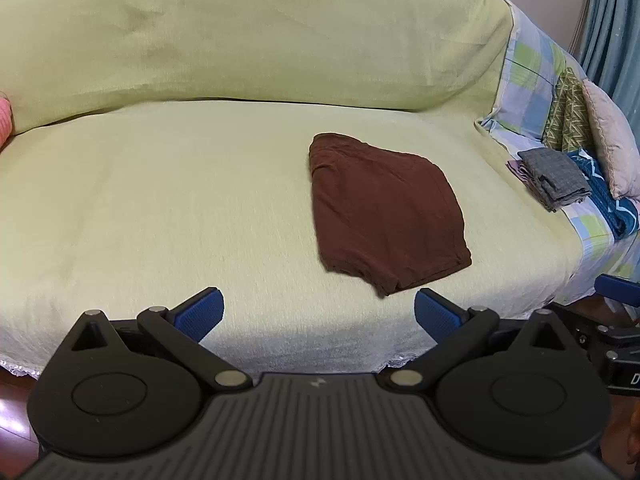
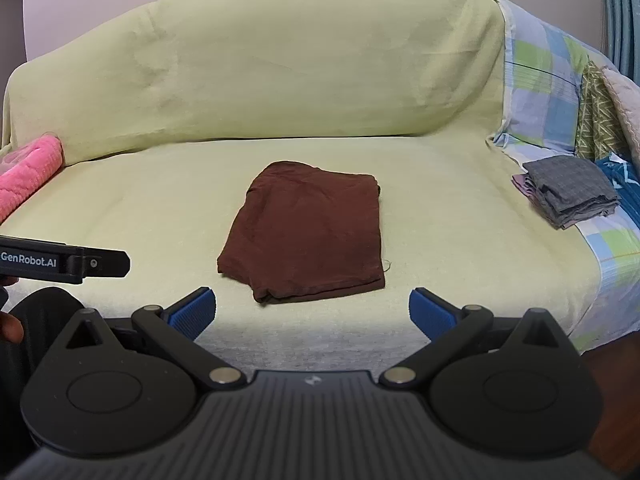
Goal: Fold clothes
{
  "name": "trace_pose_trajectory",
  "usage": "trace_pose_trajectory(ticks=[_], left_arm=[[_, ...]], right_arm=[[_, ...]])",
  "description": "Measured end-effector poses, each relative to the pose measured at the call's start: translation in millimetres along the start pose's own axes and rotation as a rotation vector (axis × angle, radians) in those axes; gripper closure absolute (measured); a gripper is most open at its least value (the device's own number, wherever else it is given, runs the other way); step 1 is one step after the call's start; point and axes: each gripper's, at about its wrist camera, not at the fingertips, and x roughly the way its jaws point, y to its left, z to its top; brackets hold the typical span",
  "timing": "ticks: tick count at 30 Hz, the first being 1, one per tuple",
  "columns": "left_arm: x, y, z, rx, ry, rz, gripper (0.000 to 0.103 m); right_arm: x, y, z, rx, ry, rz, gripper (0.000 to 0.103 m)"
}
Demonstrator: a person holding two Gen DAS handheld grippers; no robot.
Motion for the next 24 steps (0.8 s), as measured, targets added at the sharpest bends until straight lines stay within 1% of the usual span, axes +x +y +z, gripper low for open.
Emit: trace_pose_trajectory(ticks=[22, 24], left_arm=[[-1.0, -6.1, -8.8, 0.028, 0.005, 0.008, 0.000], [-0.4, -3.7, -3.4, 0.028, 0.006, 0.007, 0.000]], right_arm=[[0.9, 1.8, 1.0, 0.002, 0.001, 0.005, 0.001], [1.2, 1.8, 0.7, 0.001, 0.004, 0.006, 0.001]])
